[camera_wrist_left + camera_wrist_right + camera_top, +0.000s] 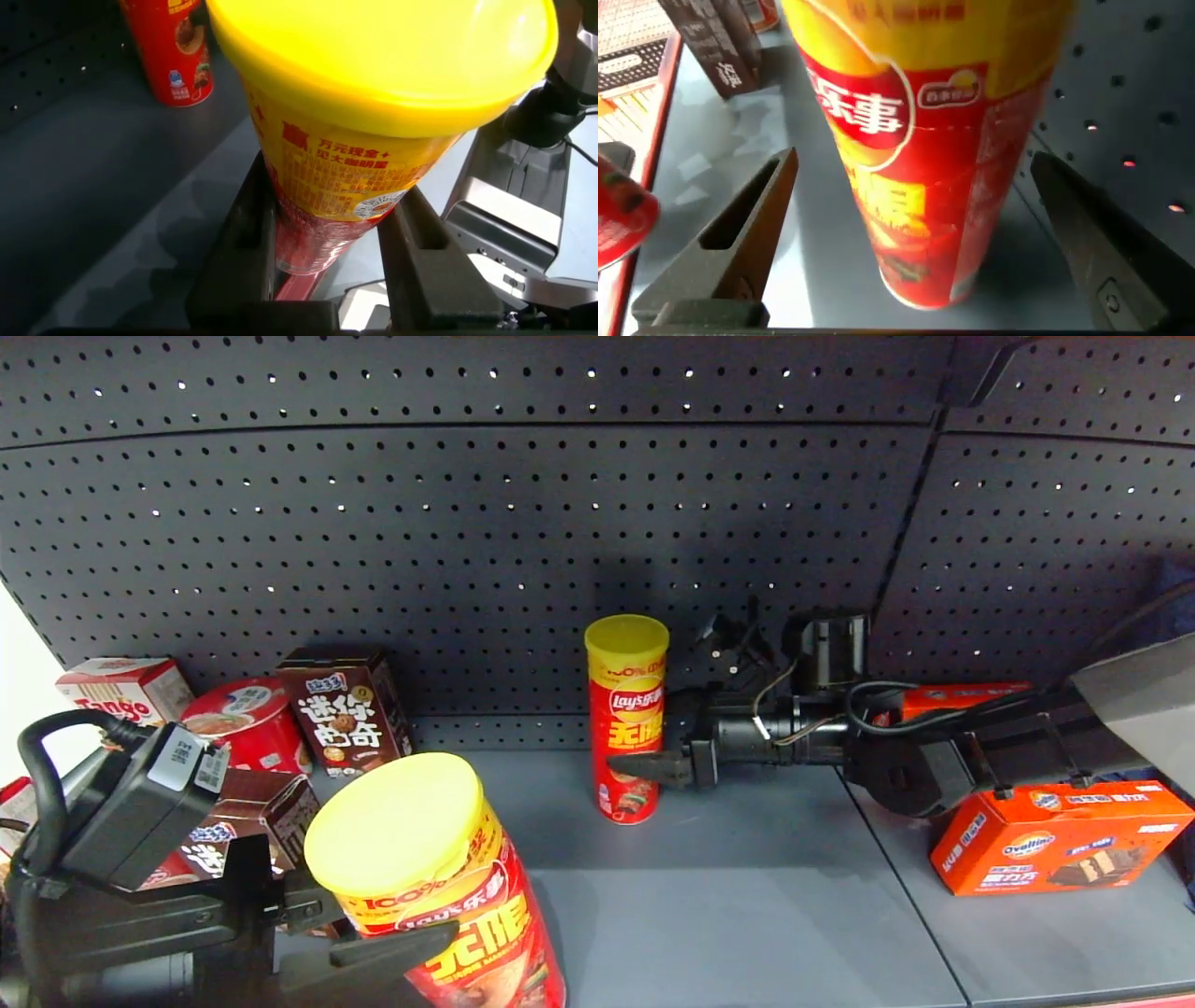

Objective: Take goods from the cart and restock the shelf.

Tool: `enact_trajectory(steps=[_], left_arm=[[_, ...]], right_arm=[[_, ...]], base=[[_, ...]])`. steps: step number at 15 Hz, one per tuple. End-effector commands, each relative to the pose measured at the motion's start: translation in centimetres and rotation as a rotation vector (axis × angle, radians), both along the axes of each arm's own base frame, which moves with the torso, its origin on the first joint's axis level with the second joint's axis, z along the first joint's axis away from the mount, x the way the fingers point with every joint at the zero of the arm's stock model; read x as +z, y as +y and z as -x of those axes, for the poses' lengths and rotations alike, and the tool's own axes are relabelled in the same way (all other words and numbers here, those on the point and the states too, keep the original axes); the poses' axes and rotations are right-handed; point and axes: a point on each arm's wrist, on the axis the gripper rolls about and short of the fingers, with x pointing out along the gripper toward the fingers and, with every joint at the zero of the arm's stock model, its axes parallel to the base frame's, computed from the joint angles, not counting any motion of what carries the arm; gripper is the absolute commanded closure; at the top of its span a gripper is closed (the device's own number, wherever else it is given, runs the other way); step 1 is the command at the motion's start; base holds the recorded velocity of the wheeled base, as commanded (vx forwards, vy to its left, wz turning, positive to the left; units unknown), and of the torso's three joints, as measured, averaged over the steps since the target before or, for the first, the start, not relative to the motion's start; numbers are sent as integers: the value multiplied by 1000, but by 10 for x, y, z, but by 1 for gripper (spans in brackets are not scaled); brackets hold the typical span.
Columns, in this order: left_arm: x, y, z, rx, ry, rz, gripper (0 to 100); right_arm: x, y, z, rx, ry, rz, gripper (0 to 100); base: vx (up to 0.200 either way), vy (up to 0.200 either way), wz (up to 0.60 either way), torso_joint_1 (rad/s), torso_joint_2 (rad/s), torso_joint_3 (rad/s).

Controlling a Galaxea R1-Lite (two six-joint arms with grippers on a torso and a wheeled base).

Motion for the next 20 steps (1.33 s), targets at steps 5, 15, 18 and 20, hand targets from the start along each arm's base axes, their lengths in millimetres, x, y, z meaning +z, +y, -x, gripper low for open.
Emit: enact_trajectory(steps=[5,15,18,20], left_arm=[[0,0,0,0,-3,1,100],[12,-14,-29,20,-10,-6,100],[15,-27,-54,80,-16,-40,100],[15,-33,-67,84,-12,-47,100]], right_arm=[[-19,22,-11,11,15,5,100],[39,-35,80,-65,8,-11,100],[43,-49,107,-74,-15,-19,100],[40,-50,118,-59,-20,-24,100]], base=[[0,0,0,0,0,0],[0,0,0,0,0,0],[0,0,0,0,0,0],[0,0,0,0,0,0]])
